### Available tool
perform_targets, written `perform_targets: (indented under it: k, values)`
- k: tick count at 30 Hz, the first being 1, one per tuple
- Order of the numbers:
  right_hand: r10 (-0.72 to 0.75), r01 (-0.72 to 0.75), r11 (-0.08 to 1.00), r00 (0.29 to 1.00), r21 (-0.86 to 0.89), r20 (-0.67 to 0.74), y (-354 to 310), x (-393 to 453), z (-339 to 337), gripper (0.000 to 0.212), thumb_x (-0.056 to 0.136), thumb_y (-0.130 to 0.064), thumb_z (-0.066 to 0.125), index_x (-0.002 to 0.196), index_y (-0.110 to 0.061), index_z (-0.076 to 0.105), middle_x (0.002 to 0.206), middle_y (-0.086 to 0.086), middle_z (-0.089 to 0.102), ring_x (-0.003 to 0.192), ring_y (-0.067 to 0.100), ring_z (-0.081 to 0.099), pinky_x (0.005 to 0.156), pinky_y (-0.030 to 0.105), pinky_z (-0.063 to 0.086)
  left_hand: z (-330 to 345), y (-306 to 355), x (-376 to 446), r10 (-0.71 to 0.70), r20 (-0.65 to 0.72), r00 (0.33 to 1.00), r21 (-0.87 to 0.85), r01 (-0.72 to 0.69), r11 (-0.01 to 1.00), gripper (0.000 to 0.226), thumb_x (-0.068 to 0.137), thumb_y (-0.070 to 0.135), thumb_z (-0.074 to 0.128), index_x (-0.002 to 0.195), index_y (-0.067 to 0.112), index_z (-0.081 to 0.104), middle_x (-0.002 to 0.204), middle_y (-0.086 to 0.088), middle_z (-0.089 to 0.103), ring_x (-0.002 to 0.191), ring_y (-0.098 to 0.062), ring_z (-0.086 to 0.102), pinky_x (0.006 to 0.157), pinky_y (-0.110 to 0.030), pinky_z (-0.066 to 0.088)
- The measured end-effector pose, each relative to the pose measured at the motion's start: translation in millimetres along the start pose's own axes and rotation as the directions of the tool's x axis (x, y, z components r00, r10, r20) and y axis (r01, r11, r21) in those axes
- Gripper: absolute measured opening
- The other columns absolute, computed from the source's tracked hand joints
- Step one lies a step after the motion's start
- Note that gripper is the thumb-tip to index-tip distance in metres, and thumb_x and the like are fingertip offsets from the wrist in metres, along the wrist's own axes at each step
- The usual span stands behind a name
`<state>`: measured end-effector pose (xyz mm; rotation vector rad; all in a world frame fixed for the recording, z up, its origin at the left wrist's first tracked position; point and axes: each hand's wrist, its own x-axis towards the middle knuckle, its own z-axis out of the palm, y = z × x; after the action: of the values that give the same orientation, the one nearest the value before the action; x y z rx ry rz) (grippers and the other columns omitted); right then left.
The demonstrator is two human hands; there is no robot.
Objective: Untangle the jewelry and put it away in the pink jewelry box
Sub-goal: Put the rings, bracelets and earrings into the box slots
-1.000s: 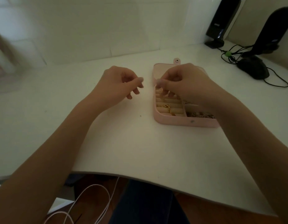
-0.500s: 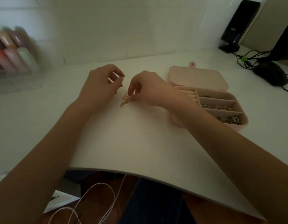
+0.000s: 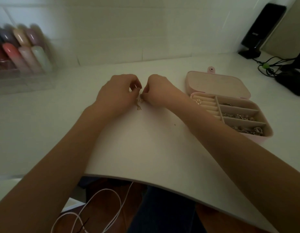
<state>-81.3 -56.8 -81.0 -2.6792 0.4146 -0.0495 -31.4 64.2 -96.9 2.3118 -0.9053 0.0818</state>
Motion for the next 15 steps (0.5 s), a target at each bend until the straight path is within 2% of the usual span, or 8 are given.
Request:
perform_targets:
  k: [3,6,8,10,12,15]
  values:
    - [0.013,-0.013,1.000,1.000,0.026,0.000,3,-2,-4,0.020,0.090,-0.022,0.058,0.096,-0.004,0.063,0.076,0.006,0.051,0.077,0.020,0.050,0.061,0.024,0.036,-3,2,-1,-0.002,0.020,1.000,-0.019,0.002,1.000,0.015,0.086,0.017,0.054,0.090,0.021,0.067,0.081,0.012,0.058,0.076,-0.010,0.054,0.069,-0.024,0.042]
    - [0.033,-0.030,0.996,0.999,0.086,-0.023,6,-7,-7,0.029,0.092,-0.032,0.055,0.079,-0.006,0.056,0.067,0.003,0.047,0.072,0.021,0.047,0.052,0.024,0.031,-7,0,-2,-0.033,0.083,0.996,-0.062,0.039,0.997,0.012,0.087,0.016,0.056,0.086,0.024,0.065,0.077,0.017,0.056,0.069,0.002,0.052,0.059,-0.006,0.035]
    - [0.001,-0.001,0.997,1.000,0.082,0.004,7,-11,-7,0.032,0.089,-0.037,0.060,0.096,-0.005,0.060,0.083,0.004,0.053,0.082,0.020,0.050,0.056,0.025,0.032,-10,-2,-2,-0.056,0.113,0.992,-0.088,0.066,0.994,0.012,0.087,0.015,0.057,0.090,0.023,0.065,0.082,0.015,0.058,0.071,0.002,0.053,0.058,-0.006,0.034]
    - [-0.032,0.026,0.993,0.998,0.114,0.049,8,-17,-6,0.046,0.082,-0.039,0.069,0.114,-0.009,0.055,0.096,0.001,0.049,0.088,0.015,0.047,0.055,0.023,0.032,-12,-3,-1,-0.083,0.113,0.990,-0.124,0.097,0.988,0.011,0.087,0.013,0.058,0.092,0.020,0.066,0.088,0.008,0.060,0.075,-0.005,0.056,0.061,-0.011,0.036]
    - [-0.068,0.059,0.989,0.996,0.139,0.061,9,-20,-4,0.051,0.077,-0.040,0.074,0.116,-0.016,0.053,0.100,0.002,0.046,0.088,0.015,0.046,0.057,0.019,0.032,-14,-3,0,-0.098,0.102,0.990,-0.156,0.113,0.981,0.009,0.086,0.012,0.059,0.090,0.017,0.066,0.090,0.004,0.062,0.078,-0.011,0.056,0.065,-0.019,0.039]
    - [-0.099,0.096,0.987,0.995,0.127,0.021,9,-18,1,0.033,0.078,-0.036,0.073,0.103,-0.019,0.058,0.099,0.004,0.046,0.086,0.016,0.046,0.060,0.021,0.032,-17,-3,-3,-0.113,0.164,0.980,-0.216,0.147,0.965,0.005,0.085,0.014,0.063,0.085,0.018,0.066,0.080,0.006,0.063,0.070,-0.007,0.056,0.061,-0.016,0.039]
